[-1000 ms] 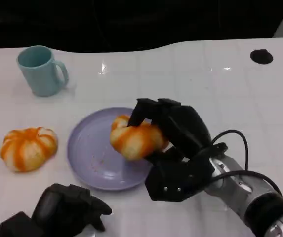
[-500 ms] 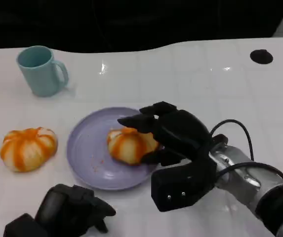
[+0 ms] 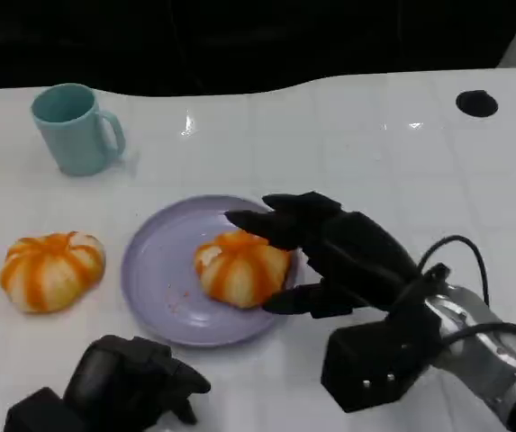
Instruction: Grasp the bread from the table and place it into the plate.
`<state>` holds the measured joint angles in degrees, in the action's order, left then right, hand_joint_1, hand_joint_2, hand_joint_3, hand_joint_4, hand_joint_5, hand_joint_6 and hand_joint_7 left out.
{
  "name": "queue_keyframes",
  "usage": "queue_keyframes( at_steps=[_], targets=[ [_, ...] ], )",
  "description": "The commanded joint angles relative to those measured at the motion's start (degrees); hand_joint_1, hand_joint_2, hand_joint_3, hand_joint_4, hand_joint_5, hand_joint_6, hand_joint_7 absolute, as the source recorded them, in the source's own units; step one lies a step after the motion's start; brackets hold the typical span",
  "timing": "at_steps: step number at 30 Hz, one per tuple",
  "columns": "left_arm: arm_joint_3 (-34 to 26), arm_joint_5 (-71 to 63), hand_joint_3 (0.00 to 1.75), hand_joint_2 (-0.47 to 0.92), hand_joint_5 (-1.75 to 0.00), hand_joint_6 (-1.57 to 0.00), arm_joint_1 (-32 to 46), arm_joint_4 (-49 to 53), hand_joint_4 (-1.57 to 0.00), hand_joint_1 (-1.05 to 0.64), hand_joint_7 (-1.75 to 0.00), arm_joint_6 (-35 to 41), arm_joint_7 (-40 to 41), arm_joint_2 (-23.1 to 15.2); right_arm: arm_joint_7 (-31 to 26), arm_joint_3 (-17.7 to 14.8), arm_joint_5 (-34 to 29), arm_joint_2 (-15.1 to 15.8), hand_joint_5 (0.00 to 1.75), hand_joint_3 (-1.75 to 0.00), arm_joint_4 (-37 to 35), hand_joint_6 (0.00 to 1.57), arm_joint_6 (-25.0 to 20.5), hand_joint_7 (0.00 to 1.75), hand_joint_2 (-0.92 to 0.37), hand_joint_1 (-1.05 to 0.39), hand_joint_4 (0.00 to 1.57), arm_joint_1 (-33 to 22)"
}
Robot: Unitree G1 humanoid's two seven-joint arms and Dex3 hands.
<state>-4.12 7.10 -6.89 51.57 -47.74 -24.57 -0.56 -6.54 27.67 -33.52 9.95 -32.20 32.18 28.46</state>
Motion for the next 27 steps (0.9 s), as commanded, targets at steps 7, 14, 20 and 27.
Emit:
queue_keyframes(
  at_steps=[7,14,20,27],
  targets=[
    [0.2,-0.2,0.10,0.92,-1.03,-1.52,0.1,0.3,-1.29,-1.05,-0.31,0.3,0.0,-0.6,3.5,-7.0,11.5,2.6,0.48,-0.16,7.7,0.44,8.9,0.10,-0.92,-0.50,0.29,-10.5],
    [0.4,-0.5,0.10,0.92,-1.03,-1.52,0.5,-0.5,-1.29,-1.05,-0.31,0.8,0.6,-0.5,6.2,-10.1,17.3,2.8,0.64,-0.12,8.9,0.60,14.7,0.15,-0.92,-0.44,0.40,-16.4],
    [0.5,-0.9,0.11,0.92,-1.03,-1.52,0.8,-1.1,-1.29,-1.05,-0.31,0.8,1.0,-0.6,11.6,-12.3,28.6,1.3,1.04,-0.21,10.9,0.83,16.2,0.40,-0.89,-0.28,0.65,-22.2],
    [0.6,-0.7,0.11,0.92,-1.02,-1.52,1.2,-1.9,-1.29,-1.05,-0.31,0.9,1.1,-0.7,14.4,-14.6,32.1,0.5,1.59,-1.21,13.7,0.72,15.2,1.27,-0.38,-0.19,0.66,-27.3]
  ],
)
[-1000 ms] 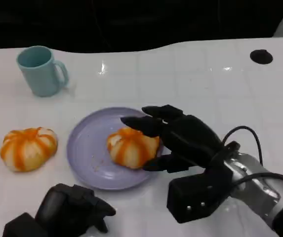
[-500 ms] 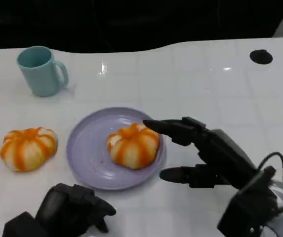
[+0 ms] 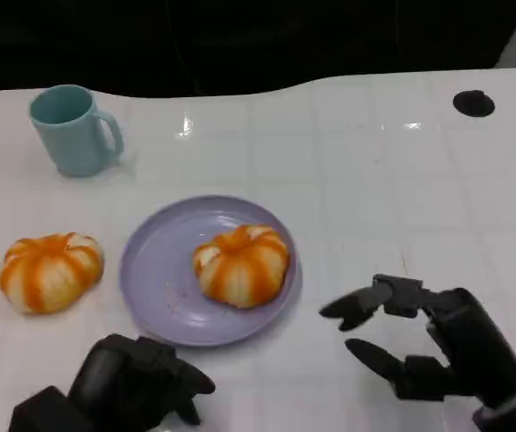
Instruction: Grasp the bread from the table and place it into the plate.
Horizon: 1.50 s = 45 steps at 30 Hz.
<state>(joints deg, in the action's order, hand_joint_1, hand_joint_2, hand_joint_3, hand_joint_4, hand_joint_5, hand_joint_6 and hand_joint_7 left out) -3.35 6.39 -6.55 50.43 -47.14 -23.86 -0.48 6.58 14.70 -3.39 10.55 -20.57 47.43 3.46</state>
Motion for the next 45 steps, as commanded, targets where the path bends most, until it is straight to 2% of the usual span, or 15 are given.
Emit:
queue_keyframes(
  at_steps=[1,6,11,14,32,45],
  targets=[
    [-0.2,0.2,0.10,0.92,-1.02,-1.52,0.9,-1.0,-1.29,-1.05,-0.32,0.5,0.2,-0.7,1.6,-1.9,2.3,-0.2,1.62,-1.22,2.5,0.70,-0.1,1.31,-0.38,-0.19,0.66,-3.0],
    [-0.1,0.5,0.10,0.92,-1.02,-1.52,1.2,-1.6,-1.30,-1.05,-0.32,1.1,0.0,-0.7,2.7,-3.3,2.8,-0.1,1.69,-1.29,4.6,0.66,-0.1,1.42,-0.34,-0.18,0.65,-5.9],
    [-0.1,1.1,0.09,0.92,-1.02,-1.53,1.8,-2.7,-1.30,-1.05,-0.32,2.3,-0.5,-0.8,3.4,-4.5,3.2,-0.8,1.71,-1.37,3.8,0.68,1.4,1.46,-0.29,-0.20,0.69,-7.1],
    [-0.1,1.2,0.09,0.92,-1.02,-1.53,2.0,-3.1,-1.30,-1.05,-0.32,2.4,-0.6,-1.0,3.1,-5.2,2.5,-1.4,1.71,-1.33,2.4,0.67,3.2,1.47,-0.31,-0.23,0.67,-7.8],
    [-0.6,1.8,0.08,0.92,-1.01,-1.53,1.9,-3.0,-1.30,-1.05,-0.31,2.2,-1.1,-1.8,2.1,-8.6,0.7,-4.3,1.69,-1.34,-7.1,0.65,12.1,1.45,-0.31,-0.23,0.66,-5.7],
    [-0.8,1.7,0.12,0.92,-1.02,-1.53,1.5,-1.9,-1.30,-1.05,-0.32,1.4,-1.2,-2.3,1.6,-9.4,0.1,-4.8,1.66,-1.29,-8.2,0.65,11.7,1.43,-0.31,-0.22,0.66,-5.1]
  ],
)
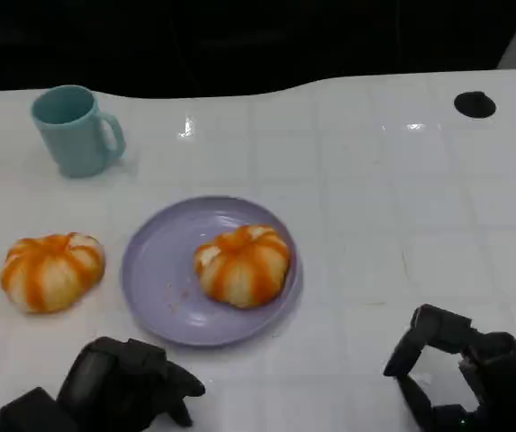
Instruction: Grasp the bread from the table and place it into the plate.
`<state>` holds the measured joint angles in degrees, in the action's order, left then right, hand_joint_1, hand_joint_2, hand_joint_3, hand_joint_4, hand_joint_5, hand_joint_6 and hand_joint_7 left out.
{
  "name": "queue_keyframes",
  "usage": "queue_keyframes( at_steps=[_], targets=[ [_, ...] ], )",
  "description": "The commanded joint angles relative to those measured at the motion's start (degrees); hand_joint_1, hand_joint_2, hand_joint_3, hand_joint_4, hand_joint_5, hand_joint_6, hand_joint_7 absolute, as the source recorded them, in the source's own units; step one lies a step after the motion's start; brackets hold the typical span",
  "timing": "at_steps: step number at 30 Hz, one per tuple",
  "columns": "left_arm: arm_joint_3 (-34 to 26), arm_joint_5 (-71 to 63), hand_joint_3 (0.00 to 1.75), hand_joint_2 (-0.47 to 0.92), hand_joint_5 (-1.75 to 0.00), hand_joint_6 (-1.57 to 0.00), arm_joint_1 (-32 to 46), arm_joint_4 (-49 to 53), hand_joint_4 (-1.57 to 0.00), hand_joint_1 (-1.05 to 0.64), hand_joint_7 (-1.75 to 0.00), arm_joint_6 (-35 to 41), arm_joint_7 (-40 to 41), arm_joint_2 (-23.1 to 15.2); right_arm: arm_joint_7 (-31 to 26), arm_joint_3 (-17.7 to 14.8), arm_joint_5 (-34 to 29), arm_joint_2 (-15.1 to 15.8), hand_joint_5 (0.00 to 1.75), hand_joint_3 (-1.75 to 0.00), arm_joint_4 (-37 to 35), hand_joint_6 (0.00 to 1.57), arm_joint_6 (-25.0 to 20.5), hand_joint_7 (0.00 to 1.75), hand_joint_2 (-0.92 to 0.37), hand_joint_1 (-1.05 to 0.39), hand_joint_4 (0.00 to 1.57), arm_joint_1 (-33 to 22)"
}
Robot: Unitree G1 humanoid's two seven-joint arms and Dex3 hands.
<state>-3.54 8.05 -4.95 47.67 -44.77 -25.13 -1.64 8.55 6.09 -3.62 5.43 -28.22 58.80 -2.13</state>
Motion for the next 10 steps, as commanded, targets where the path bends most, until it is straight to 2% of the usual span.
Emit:
queue_keyframes(
  at_steps=[1,10],
  targets=[
    [-0.6,0.1,0.13,0.92,-1.02,-1.52,-0.2,1.0,-1.30,-1.05,-0.32,-1.0,-0.1,-1.1,-0.4,-0.9,0.1,0.3,1.66,-1.28,-0.7,0.65,0.3,1.43,-0.32,-0.22,0.66,0.5],
    [-1.2,0.5,0.12,0.92,-1.02,-1.53,-1.0,1.9,-1.30,-1.05,-0.32,-1.1,-0.6,-1.1,-1.3,-1.2,-1.0,0.1,1.64,-1.25,-2.0,0.65,0.8,1.42,-0.33,-0.23,0.66,1.4]
  ],
)
